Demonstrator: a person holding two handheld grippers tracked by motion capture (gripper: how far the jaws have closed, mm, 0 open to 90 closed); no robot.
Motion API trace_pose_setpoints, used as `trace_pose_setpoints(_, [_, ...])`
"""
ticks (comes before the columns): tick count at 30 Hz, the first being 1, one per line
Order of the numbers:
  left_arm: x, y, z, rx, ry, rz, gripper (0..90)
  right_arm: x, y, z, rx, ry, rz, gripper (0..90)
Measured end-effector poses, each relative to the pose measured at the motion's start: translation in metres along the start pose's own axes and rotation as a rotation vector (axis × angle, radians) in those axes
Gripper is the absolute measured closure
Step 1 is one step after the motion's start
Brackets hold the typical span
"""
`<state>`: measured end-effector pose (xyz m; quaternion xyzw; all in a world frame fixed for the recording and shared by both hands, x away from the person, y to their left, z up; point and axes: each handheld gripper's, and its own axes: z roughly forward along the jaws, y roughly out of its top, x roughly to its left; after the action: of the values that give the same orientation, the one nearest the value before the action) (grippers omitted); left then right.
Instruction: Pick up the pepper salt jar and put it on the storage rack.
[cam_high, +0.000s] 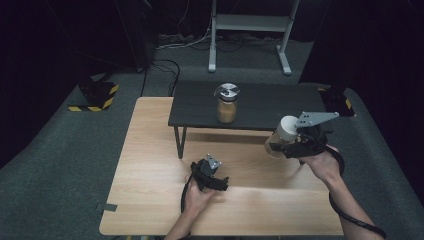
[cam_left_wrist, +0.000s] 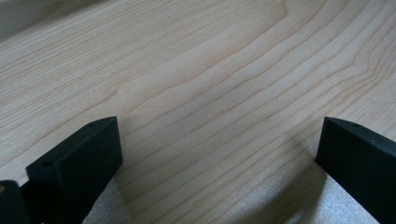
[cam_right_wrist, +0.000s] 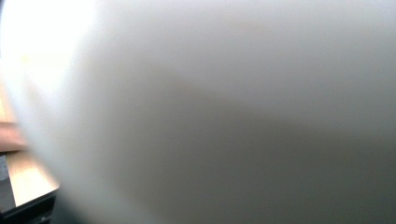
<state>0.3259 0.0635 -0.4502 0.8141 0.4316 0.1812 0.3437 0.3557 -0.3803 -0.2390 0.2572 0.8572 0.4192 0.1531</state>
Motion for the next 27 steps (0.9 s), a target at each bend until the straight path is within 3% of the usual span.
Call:
trace_pose_setpoints(13, [0.0, 0.0, 0.0, 0.002, -0.001, 0.002, 0.4, -0.02, 0.033, -0.011, -0.024, -0.018, 0.014, 29.7])
trace_pose_setpoints(27, [0.0, 0.0, 0.0, 0.003, -0.001, 0.003, 0.4, -0.032, 0.048, 0.007, -0.025, -0.121, 0.073, 29.8])
